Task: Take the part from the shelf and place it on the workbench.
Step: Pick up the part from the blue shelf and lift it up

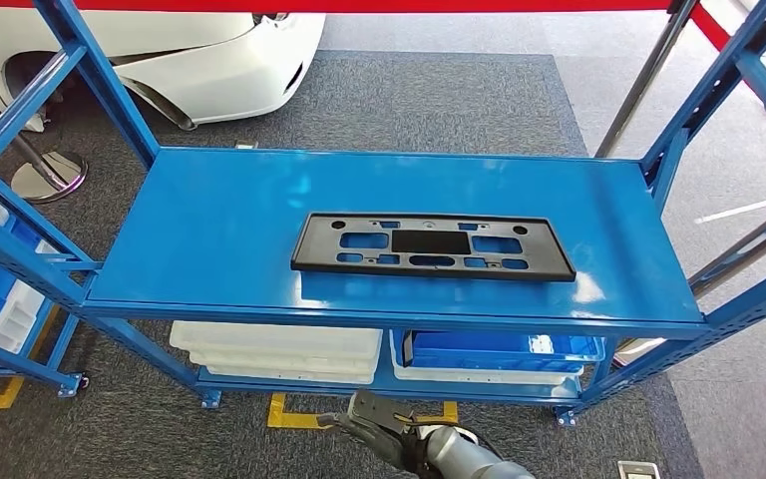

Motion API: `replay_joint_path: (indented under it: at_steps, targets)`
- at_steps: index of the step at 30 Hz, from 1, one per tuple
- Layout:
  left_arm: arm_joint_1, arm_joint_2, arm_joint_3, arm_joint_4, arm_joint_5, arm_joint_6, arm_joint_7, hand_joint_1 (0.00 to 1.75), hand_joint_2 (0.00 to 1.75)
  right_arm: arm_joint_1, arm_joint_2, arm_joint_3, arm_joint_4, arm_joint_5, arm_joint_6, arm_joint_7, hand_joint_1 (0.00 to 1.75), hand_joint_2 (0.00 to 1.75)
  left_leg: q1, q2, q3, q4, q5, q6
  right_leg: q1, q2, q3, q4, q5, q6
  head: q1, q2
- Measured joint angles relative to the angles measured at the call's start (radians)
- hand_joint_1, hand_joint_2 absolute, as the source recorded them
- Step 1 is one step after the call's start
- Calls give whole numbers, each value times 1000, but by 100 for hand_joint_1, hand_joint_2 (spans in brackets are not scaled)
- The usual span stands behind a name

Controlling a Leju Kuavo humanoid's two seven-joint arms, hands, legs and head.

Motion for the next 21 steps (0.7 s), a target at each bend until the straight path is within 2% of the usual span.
replay_joint_path:
  at_steps: [15,18,21]
  targets:
    - [0,-1,0,1,-1,0,0,0,0,-34,0,25,0,-4,36,-2,0,0,0,0,0,0,0,0,0,0,0,0,0,0,1,0]
    - [0,-1,0,1,-3,-4,2,0,0,-94,0,25,0,-15,78,-2,0,0,0,0,0,0,0,0,0,0,0,0,1,0,1,0]
    - [0,-1,-1,1,-5,-18,13,0,0,-200,0,25,0,-29,127,-2,0,0,0,0,0,1,2,0,0,0,0,0,2,0,0,0]
